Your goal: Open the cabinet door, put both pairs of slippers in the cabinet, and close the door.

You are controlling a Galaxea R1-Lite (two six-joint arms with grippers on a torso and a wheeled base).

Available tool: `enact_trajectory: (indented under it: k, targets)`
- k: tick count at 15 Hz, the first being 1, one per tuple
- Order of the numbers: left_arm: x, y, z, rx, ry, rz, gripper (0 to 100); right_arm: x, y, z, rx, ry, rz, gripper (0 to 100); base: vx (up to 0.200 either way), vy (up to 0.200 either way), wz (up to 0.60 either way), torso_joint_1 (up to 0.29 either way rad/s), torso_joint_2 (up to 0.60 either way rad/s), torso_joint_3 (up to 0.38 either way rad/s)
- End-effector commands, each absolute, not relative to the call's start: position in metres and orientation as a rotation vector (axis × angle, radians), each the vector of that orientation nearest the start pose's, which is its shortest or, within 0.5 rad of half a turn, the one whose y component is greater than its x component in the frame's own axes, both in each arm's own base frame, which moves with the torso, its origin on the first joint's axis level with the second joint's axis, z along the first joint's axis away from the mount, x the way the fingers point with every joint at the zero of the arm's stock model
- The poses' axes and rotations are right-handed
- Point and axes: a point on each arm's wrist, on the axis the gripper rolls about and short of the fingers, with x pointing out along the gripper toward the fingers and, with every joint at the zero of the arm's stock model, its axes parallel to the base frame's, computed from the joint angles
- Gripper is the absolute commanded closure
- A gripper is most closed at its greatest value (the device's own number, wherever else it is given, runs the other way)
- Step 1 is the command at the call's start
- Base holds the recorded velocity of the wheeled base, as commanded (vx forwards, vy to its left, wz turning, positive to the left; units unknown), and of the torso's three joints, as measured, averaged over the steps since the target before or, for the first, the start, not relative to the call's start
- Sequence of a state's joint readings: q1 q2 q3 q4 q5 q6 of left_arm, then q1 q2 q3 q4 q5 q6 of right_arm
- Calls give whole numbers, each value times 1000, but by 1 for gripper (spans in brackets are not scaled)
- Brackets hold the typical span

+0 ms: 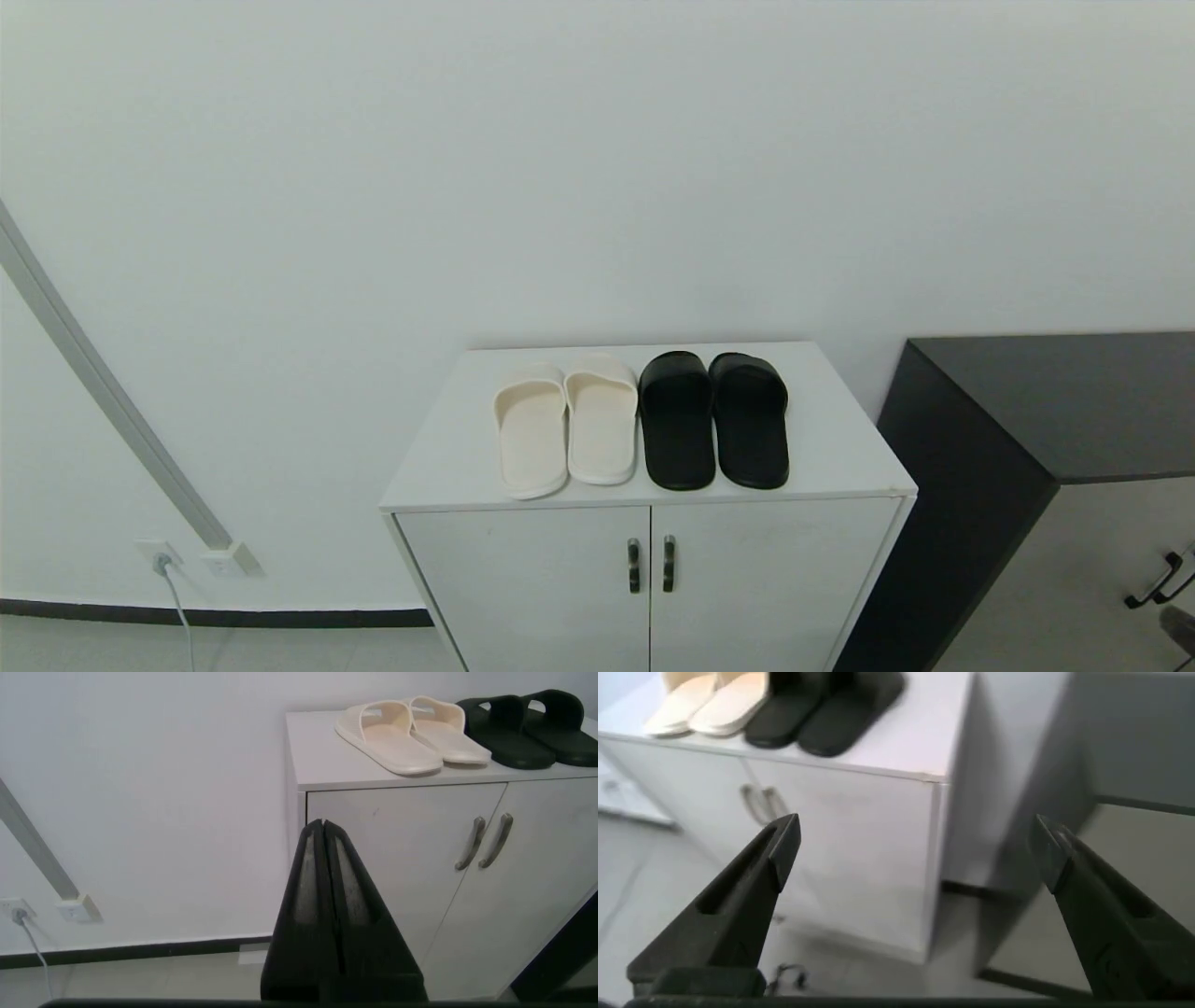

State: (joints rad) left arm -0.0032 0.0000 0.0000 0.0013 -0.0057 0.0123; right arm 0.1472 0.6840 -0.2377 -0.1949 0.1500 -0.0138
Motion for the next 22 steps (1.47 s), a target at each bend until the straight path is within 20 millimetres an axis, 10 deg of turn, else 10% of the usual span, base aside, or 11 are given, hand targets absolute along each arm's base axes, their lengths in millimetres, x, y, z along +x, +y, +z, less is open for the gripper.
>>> enact_trajectory:
  k: [1, 7, 11, 22]
  targets:
    - [-23, 0, 75, 12, 3, -9, 100, 117, 54, 161, 19, 395, 411, 0, 0, 0, 0, 0, 0, 0]
    - [-23, 0, 76, 11, 1, -8, 100, 183, 159, 192, 113, 422, 399, 0, 0, 0, 0, 0, 0, 0]
    - [-23, 0, 76, 11, 1, -8, 100, 233, 215, 173, 97, 422, 240, 0, 0, 0, 0, 0, 0, 0]
    - [-23, 0, 75, 11, 3, -8, 100, 332, 276, 125, 66, 355, 21, 0, 0, 0, 0, 0, 0, 0]
